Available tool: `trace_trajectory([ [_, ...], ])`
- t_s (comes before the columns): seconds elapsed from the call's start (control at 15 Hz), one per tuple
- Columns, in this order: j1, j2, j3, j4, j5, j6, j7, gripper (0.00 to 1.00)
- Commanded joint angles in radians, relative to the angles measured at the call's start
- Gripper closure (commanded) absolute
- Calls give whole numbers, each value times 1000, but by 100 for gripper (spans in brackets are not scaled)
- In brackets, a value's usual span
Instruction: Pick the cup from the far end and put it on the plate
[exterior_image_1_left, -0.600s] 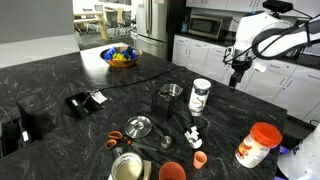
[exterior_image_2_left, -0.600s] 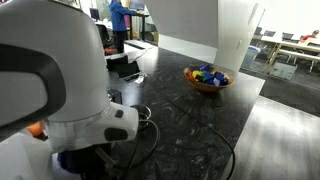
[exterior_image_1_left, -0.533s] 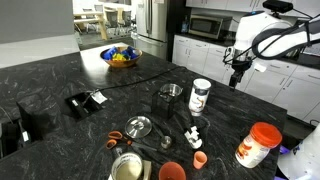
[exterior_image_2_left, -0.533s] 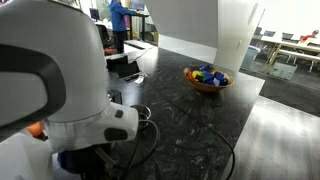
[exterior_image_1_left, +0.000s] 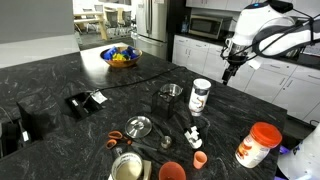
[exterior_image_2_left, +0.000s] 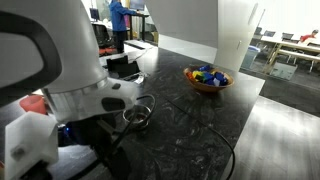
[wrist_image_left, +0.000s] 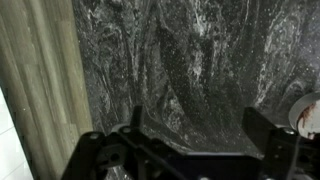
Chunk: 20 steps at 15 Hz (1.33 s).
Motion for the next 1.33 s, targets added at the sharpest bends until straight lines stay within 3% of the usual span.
trace_trajectory([
  [0.0,11,23,42,58,-31,63,55,0],
  [0.53,59,166,193,289,-172,245,210,0],
  [0.73,135,207,189,321,-91,258,111,0],
  [0.8,118,185,194,302,-129,242,185,0],
  [1.27,138,203,186,314,-111,243,141,0],
])
